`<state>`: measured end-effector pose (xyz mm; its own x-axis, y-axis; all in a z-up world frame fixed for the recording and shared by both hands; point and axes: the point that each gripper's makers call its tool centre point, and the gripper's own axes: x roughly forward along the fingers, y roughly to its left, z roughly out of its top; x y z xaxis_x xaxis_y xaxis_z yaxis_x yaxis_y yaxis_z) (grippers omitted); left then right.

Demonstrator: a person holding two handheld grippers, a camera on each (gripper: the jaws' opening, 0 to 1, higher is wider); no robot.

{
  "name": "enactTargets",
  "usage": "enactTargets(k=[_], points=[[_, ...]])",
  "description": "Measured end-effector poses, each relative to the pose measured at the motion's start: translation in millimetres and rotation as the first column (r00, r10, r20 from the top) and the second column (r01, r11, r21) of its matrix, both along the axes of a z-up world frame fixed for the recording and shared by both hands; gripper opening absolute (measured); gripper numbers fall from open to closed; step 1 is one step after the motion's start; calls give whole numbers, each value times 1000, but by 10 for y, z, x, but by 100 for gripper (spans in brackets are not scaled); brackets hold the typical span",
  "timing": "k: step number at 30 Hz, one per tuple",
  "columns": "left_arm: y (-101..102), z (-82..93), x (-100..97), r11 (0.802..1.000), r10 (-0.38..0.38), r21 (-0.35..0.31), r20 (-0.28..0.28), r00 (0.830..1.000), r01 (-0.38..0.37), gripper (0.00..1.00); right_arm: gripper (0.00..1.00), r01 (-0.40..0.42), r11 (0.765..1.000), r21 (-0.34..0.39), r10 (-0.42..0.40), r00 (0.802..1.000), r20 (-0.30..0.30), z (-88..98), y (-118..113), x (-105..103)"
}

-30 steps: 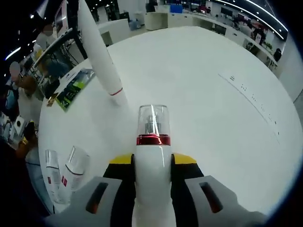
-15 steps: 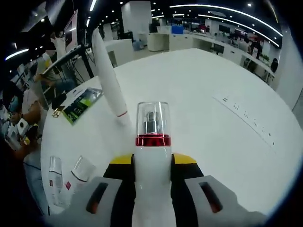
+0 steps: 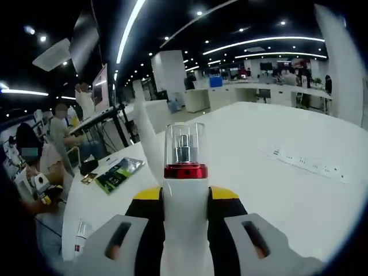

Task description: Arrange the skincare products in the storage area until every visible bottle or jar stands upright without overlapping.

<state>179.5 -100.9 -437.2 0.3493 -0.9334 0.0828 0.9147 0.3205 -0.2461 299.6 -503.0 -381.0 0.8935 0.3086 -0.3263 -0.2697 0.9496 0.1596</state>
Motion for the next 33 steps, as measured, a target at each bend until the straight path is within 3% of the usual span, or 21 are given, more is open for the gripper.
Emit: enactTargets(k=[4, 5, 9, 12, 17, 18, 20, 24, 27, 33], points=[[-5, -5, 1, 1000, -2, 3, 0, 1000, 2, 45, 25, -6, 1000, 30, 4, 998, 56, 57, 104, -17], [-2, -7, 2, 1000, -3, 2, -4, 1000, 3, 45, 25, -33, 998, 44, 28, 993, 116, 143, 211, -38], [10, -6, 19, 1000, 4, -1, -7, 1000, -4, 45, 25, -69, 995, 67, 54, 978, 203, 313, 376, -89], [6, -10, 28, 1000, 7, 1, -9, 1000, -7, 44, 25, -145, 986, 83, 114, 948, 298, 507, 611, -137], [-28, -15, 44, 1000, 11, 5, -25, 1000, -11, 44, 25, -229, 970, 84, 185, 915, 360, 637, 1085, -214], [-34, -15, 59, 1000, 17, 0, -49, 999, -17, 43, 25, -257, 963, 87, 204, 897, 393, 681, 1212, -225], [-40, -8, 75, 1000, 23, -1, -46, 999, -23, 42, 25, -296, 947, 121, 221, 879, 422, 718, 1396, -248], [-67, 53, 164, 998, 47, -27, -84, 995, -49, 42, 26, -322, 937, 132, 236, 868, 438, 681, 1619, -234], [-167, 147, 193, 999, 47, -11, -59, 997, -48, 42, 26, -360, 926, 111, 284, 861, 423, 561, 1897, -264], [-451, 403, 264, 1000, 18, -18, -21, 1000, -18, 42, 26, -401, 913, 69, 343, 850, 399, 427, 2161, -312]])
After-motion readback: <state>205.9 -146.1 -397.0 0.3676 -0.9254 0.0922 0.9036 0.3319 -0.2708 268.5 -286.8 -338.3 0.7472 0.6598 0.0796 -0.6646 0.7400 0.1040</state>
